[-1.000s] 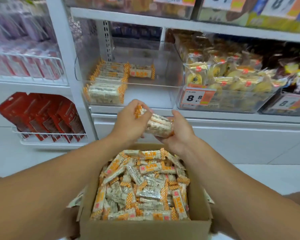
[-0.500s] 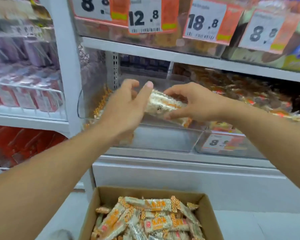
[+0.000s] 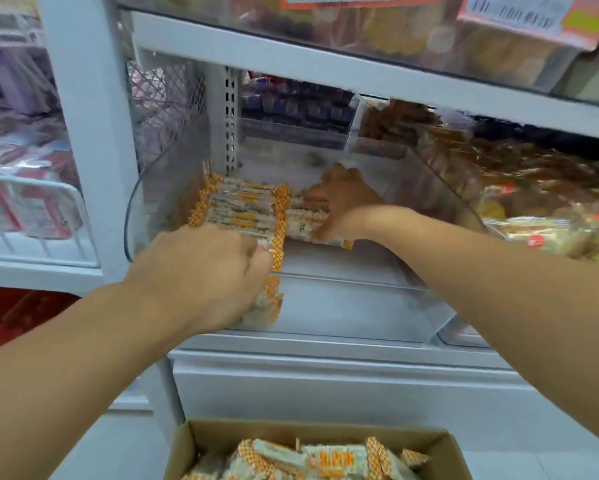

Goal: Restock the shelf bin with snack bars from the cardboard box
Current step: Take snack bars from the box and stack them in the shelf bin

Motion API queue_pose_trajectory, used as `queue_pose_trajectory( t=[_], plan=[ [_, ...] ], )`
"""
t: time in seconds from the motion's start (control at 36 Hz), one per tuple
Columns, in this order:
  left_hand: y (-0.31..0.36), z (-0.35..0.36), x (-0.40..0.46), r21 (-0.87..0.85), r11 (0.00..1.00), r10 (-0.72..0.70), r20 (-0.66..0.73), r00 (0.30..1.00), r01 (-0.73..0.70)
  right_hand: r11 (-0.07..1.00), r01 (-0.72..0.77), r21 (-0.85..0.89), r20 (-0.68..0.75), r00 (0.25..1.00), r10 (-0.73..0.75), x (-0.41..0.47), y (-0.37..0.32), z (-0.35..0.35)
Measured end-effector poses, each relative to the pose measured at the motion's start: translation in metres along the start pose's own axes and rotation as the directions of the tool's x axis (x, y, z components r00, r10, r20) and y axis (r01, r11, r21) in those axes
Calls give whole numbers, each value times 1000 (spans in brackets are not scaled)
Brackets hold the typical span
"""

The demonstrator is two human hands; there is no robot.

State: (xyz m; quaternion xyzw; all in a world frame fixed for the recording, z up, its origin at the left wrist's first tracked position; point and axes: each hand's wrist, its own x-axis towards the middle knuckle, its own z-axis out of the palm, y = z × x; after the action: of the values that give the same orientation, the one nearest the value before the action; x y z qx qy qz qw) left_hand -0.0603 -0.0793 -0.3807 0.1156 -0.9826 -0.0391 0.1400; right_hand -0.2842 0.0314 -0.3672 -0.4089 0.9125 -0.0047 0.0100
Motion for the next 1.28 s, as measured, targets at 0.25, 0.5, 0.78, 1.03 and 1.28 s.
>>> queue_pose_trajectory(
  t=[0.25, 0.5, 0.78, 1.03, 1.28],
  plan=[
    [-3, 3, -4, -21, 999, 44, -80, 996, -45, 959, -252, 131, 137, 962, 235, 0, 4, 1],
    [4, -3, -3, 1, 1000, -16, -39, 999, 16, 963, -220, 155, -18, 974, 226, -15, 3, -15],
    [7, -6, -5, 26, 999, -47, -30, 998, 48, 945, -152, 289, -5, 987, 160, -18, 4, -8],
    [7, -4, -4, 36, 999, -39, -56, 998, 41, 970, -122, 208, 10, 992, 122, -25, 0, -23],
    [4, 0, -4, 36, 999, -30, -45, 999, 32, 985, -102, 138, -13, 994, 105, -31, -2, -23]
  ],
)
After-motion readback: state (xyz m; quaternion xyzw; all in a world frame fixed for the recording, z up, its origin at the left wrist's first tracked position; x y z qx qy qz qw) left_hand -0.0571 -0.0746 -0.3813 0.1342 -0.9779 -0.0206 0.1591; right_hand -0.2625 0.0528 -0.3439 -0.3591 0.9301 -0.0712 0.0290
